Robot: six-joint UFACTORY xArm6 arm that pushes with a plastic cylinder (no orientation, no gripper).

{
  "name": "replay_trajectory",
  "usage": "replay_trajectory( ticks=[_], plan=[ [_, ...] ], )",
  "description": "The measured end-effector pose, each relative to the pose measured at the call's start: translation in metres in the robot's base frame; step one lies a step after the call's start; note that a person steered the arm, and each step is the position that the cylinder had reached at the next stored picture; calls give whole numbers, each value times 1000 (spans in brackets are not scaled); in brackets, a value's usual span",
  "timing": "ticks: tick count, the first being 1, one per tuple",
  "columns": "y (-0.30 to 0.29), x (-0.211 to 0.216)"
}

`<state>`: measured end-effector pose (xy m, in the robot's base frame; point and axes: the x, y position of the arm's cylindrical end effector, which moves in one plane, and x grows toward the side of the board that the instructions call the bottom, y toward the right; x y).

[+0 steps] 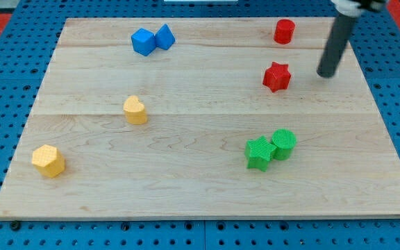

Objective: Separate the green circle from the green star

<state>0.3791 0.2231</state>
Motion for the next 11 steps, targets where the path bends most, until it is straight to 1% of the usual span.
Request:
replay_trajectory(
  ticks=[1,2,3,4,5,6,7,8,9,10,11],
  plan=[
    [-39,6],
    [-80,-7],
    [-109,-17],
    [-128,-36],
    [-67,4],
    [-14,109],
    [-16,184],
    [-48,195],
    [-74,143],
    [-104,109],
    [-119,98]
  ],
)
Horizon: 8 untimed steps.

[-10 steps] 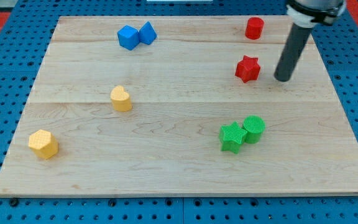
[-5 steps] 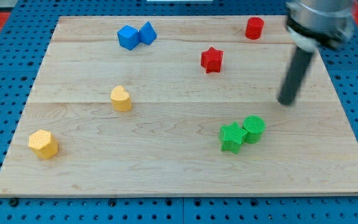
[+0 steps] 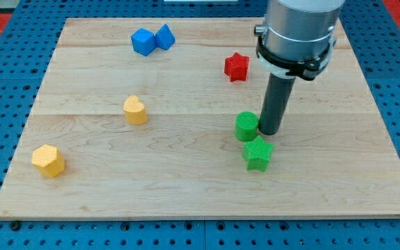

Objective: Separate the green circle from the green star

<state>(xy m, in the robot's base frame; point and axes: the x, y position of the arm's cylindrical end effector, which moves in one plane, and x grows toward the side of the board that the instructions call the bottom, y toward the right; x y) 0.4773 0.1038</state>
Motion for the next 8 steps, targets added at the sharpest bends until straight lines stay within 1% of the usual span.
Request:
replay_trajectory(
  ticks=[1,2,3,4,5,6,7,8],
  plan=[
    [18,41],
    [-22,36],
    [-53,6],
    [-66,-6],
    [-8,7],
    [-7,-10],
    [-26,-34],
    [-59,-58]
  ],
)
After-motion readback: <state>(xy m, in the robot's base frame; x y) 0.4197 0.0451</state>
